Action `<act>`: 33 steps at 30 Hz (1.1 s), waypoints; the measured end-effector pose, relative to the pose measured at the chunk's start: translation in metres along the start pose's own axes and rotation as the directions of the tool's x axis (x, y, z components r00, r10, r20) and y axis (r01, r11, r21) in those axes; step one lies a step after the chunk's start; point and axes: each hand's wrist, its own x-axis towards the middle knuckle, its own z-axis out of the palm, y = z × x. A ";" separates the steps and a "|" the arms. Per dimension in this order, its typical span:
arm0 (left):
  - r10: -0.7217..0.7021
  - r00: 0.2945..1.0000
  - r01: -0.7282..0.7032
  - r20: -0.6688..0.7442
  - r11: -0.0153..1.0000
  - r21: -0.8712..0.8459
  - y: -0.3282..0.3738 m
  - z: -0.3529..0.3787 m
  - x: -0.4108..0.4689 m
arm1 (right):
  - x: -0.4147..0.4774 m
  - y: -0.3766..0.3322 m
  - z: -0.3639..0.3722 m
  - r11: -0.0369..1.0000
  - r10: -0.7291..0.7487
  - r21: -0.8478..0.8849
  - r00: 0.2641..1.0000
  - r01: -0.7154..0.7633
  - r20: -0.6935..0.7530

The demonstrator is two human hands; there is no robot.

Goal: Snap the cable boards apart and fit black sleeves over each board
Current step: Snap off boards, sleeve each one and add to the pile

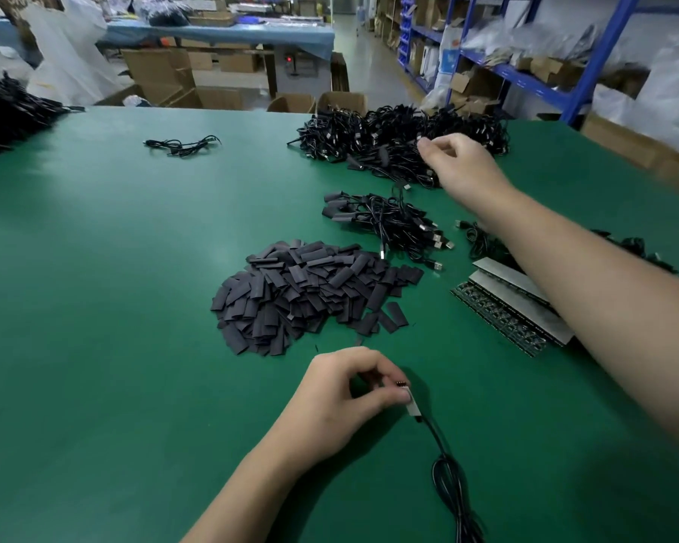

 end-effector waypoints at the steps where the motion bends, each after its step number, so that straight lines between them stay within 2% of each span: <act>1: -0.006 1.000 0.005 -0.013 0.999 -0.049 0.000 -0.001 0.001 | -0.013 0.003 0.002 0.999 -0.047 0.013 0.999 0.046 0.023; 3: -0.019 0.998 0.011 -0.056 0.991 -0.137 0.000 -0.002 0.003 | -0.054 0.015 0.009 0.995 -0.086 0.062 0.981 0.076 0.173; 6: -0.020 0.988 -0.010 -0.150 0.981 -0.195 -0.001 -0.002 0.006 | -0.126 0.043 0.020 0.975 -0.031 0.213 0.903 -0.068 0.429; 9: 0.000 0.977 -0.040 -0.214 0.983 -0.180 -0.002 0.001 0.007 | -0.181 0.064 0.030 0.942 0.010 0.280 0.846 -0.188 0.533; 11: 0.006 0.972 -0.047 -0.236 0.985 -0.168 -0.001 0.002 0.007 | -0.200 0.070 0.037 0.905 -0.029 0.366 0.828 -0.216 0.559; 13: 0.018 0.971 -0.057 -0.240 0.986 -0.157 0.000 0.004 0.005 | -0.207 0.073 0.041 0.865 -0.061 0.447 0.836 -0.229 0.546; 16: 0.045 0.967 -0.069 -0.251 0.994 -0.087 0.002 0.005 0.004 | -0.206 0.079 0.040 0.810 -0.021 0.532 0.895 -0.246 0.445; 18: 0.090 0.958 -0.073 -0.274 0.995 0.072 0.002 0.001 0.010 | -0.203 0.087 0.038 0.811 0.037 0.541 0.943 -0.221 0.330; 21: 0.150 0.974 -0.064 -0.172 0.903 0.424 0.002 -0.008 0.033 | -0.201 0.095 0.039 0.834 0.121 0.519 0.979 -0.188 0.162; 24: 0.103 0.991 -0.034 -0.086 0.812 0.582 0.005 -0.009 0.061 | -0.199 0.097 0.042 0.868 0.146 0.474 0.989 -0.144 0.033; 29: 0.023 1.000 -0.008 -0.011 0.665 0.747 0.001 0.003 0.093 | -0.201 0.100 0.043 0.878 0.139 0.460 0.990 -0.132 0.020; 31: 0.047 0.999 -0.025 -0.007 0.638 0.770 -0.002 0.006 0.098 | -0.201 0.100 0.042 0.876 0.135 0.463 0.990 -0.136 0.036; 33: 0.056 0.998 -0.030 -0.008 0.652 0.758 -0.003 0.008 0.101 | -0.200 0.099 0.042 0.871 0.118 0.474 0.991 -0.130 0.055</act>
